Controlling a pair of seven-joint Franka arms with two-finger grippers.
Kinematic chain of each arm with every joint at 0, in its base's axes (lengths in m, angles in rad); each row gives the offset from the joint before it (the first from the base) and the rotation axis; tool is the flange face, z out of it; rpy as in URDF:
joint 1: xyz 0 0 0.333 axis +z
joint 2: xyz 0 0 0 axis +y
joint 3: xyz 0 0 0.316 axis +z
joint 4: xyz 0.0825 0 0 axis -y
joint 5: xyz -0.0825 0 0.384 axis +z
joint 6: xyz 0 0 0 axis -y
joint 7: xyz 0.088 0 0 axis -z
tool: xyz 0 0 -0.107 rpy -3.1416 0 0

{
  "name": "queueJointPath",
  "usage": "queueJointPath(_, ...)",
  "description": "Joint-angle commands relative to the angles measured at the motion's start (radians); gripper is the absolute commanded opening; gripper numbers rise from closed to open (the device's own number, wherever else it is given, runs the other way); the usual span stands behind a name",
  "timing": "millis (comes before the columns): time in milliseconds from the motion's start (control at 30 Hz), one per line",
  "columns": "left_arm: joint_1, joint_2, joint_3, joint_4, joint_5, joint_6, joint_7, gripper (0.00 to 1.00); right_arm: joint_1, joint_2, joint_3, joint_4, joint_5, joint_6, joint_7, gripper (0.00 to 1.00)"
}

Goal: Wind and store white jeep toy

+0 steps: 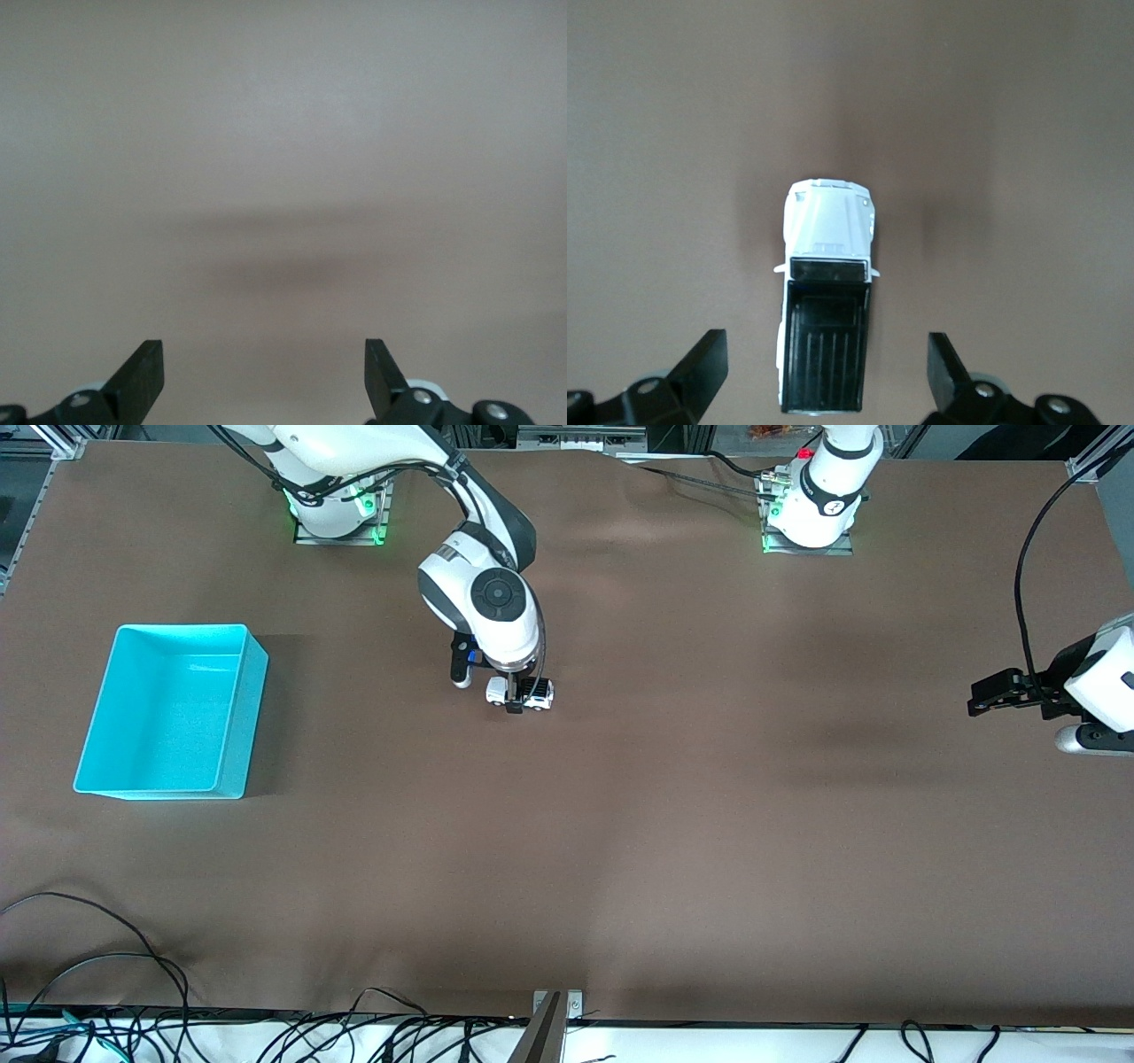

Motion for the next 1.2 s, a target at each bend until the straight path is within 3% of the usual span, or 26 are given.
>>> queueJointPath(0,0.005,-0.012,-0.005,-0.01,-0.014,-0.011,-0.006,1.0,0.022,0.051,-0.011,0.056,-0.055,-0.016,0.063,1.0)
queueJointPath(1168,0.005,-0.018,-0.008,0.001,-0.018,-0.014,-0.009,1.0,0.039,0.142,-0.031,0.105,-0.13,-0.007,0.072,1.0)
